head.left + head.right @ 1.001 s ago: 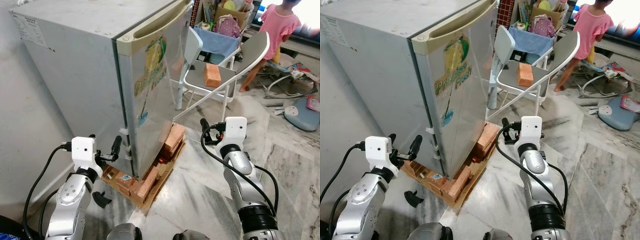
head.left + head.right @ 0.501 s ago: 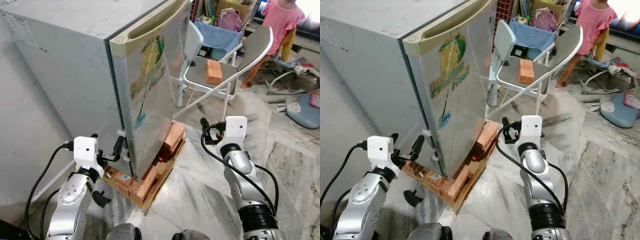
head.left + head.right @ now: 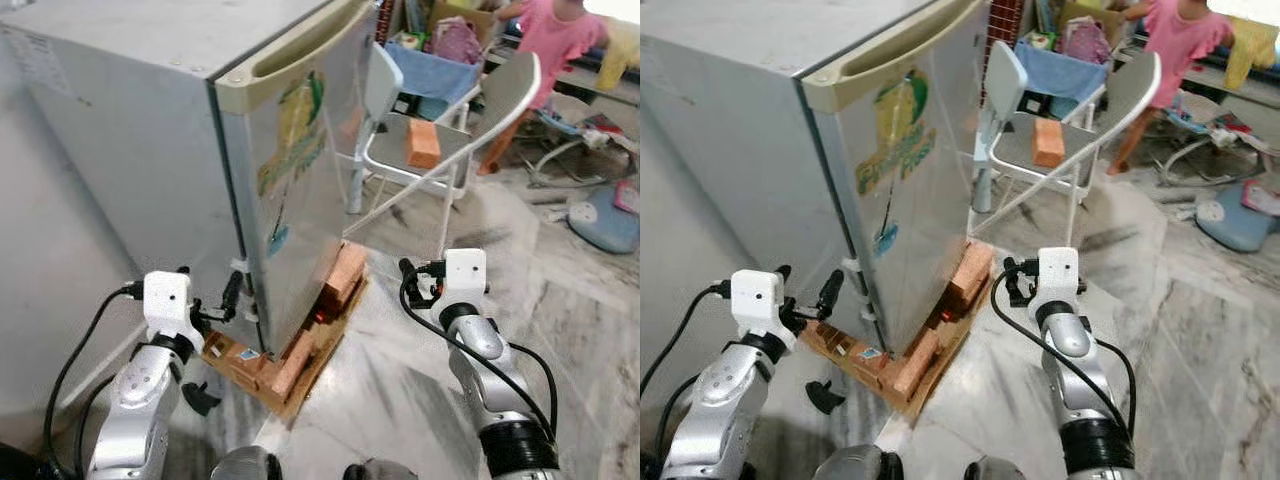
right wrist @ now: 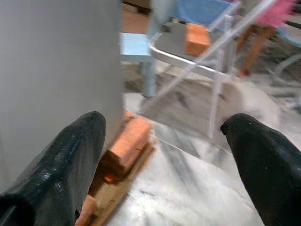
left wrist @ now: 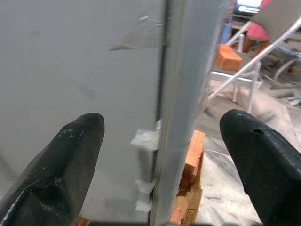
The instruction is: Restocking fridge
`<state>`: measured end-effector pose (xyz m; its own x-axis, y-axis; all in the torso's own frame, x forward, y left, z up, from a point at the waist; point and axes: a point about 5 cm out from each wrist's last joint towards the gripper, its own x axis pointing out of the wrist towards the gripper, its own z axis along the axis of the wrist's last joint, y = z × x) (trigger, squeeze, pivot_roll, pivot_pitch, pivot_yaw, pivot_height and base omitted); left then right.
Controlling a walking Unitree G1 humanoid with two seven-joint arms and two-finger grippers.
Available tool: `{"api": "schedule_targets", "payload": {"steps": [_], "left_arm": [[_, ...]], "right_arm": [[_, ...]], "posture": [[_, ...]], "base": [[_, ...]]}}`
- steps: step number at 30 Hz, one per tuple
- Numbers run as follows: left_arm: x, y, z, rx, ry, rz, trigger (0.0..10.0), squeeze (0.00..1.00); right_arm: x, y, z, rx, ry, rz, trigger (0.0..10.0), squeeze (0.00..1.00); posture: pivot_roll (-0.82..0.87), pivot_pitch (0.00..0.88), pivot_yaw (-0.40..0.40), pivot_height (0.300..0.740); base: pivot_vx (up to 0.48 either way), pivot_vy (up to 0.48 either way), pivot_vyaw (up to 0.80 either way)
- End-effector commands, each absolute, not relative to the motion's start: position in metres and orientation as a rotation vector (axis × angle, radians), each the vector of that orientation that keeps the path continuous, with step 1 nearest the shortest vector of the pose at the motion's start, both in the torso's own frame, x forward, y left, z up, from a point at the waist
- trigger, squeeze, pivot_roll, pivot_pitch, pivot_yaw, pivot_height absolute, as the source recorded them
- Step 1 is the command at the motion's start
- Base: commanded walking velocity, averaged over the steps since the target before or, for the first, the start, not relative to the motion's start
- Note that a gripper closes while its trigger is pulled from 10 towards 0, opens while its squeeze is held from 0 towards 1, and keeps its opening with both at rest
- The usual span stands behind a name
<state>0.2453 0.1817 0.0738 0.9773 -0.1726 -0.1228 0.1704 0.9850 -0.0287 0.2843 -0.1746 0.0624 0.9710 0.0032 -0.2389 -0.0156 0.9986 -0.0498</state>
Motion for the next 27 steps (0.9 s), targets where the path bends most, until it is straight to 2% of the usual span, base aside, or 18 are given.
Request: {"api": "schedule_targets", "payload": {"steps": [1, 10, 18, 27], "left_arm": [[0.246, 0.181, 0.074, -0.008, 0.126, -0.178, 10.0, 0.0], [0.241, 0.183, 0.073, -0.019, 0.127, -0.16, 10.0, 0.0], [0.242, 0.197, 0.076, -0.034, 0.11, -0.062, 10.0, 0.0], [0.239, 0.187, 0.071, -0.059, 0.159, -0.126, 10.0, 0.0]], "right_arm": [[0.284, -0.18, 0.065, -0.057, 0.239, -0.009, 10.0, 0.0], [0.267, -0.173, 0.064, -0.039, 0.309, 0.039, 10.0, 0.0], [0.24, -0.174, 0.055, -0.045, 0.439, 0.113, 10.0, 0.0], [0.237, -0.174, 0.054, -0.047, 0.487, 0.096, 10.0, 0.0]], "posture": [[0.13, 0.044, -0.041, 0.74], [0.13, 0.054, -0.046, 0.74], [0.11, 0.068, -0.041, 0.74], [0.12, 0.069, -0.042, 0.74]], "base": [[0.0, 0.0, -0.8], [0.0, 0.0, -0.72], [0.0, 0.0, 0.0], [0.0, 0.0, 0.0]]}}
